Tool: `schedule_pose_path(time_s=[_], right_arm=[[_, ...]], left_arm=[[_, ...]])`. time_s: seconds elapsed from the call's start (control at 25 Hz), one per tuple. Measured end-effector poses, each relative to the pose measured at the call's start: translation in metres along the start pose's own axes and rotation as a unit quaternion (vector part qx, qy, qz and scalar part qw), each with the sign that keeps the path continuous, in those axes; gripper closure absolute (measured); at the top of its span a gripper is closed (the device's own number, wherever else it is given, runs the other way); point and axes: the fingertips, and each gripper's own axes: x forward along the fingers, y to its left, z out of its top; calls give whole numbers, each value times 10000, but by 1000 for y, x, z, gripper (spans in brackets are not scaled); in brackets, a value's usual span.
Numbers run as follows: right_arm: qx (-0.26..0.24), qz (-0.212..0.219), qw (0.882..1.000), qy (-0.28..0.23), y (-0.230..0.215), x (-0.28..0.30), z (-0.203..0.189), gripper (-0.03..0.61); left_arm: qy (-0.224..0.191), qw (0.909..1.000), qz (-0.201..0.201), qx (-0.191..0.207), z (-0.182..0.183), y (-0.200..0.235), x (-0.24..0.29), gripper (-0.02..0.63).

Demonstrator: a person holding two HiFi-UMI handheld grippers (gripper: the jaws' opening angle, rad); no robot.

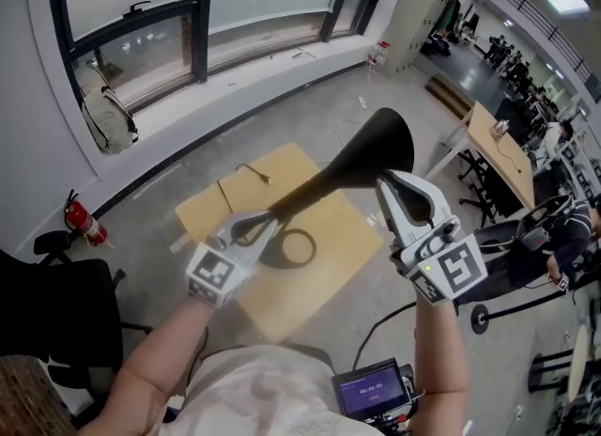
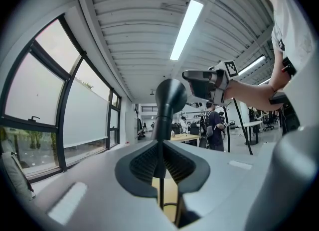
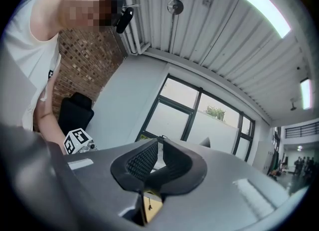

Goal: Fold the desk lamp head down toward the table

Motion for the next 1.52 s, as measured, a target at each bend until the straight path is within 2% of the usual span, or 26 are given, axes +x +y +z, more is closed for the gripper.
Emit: schedule_pose_path(time_s=[0.24,0.4,0.72,0.96,1.12,1.32,1.52], right_arm=[[-698,-235,9970,248,-25,13,17,446],[-1027,-613,9908,635,-45,23,14,369],[-1220,-793,9834,1087,-65,36,3,264],[-1226,-741,9803,1363,-66,46,-11,225],[-1236,-742,9784,1485,-65,51,-18,224],[-1431,-765,9732,1632,-65,56,-22,225],[-1636,-774,9684,1716,-61,59,-21,236]], left_arm=[[165,9996,-92,216,-14,7,14,504],[389,9988,-213,204,-31,3,25,432],[441,9985,-150,301,-46,11,34,354],[543,9966,-430,437,-56,12,48,314],[575,9955,-586,469,-61,9,52,313],[542,9954,-626,491,-62,8,53,382],[517,9952,-631,536,-62,8,53,385]])
